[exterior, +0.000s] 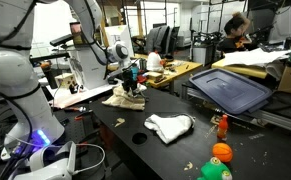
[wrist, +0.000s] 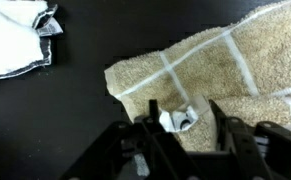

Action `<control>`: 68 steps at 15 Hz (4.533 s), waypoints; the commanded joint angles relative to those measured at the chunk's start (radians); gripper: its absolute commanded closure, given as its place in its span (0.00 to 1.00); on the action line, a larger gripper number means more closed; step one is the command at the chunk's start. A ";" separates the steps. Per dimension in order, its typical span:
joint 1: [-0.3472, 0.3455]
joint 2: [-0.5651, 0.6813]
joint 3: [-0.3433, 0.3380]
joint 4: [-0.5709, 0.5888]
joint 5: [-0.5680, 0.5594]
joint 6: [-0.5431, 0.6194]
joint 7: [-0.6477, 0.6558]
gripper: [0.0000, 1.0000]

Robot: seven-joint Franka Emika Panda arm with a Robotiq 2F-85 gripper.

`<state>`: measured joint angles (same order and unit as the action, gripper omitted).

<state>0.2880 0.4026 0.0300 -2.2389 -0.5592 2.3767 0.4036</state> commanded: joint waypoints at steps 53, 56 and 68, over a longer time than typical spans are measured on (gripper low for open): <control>-0.310 -0.715 -0.148 0.094 0.776 -0.539 -0.539 0.99; -0.319 -0.643 -0.117 0.157 0.756 -0.584 -0.438 0.99; -0.334 -0.541 -0.087 0.183 0.739 -0.637 -0.266 0.99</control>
<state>-0.0343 -0.0982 -0.0499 -2.0338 0.1685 1.7772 0.1502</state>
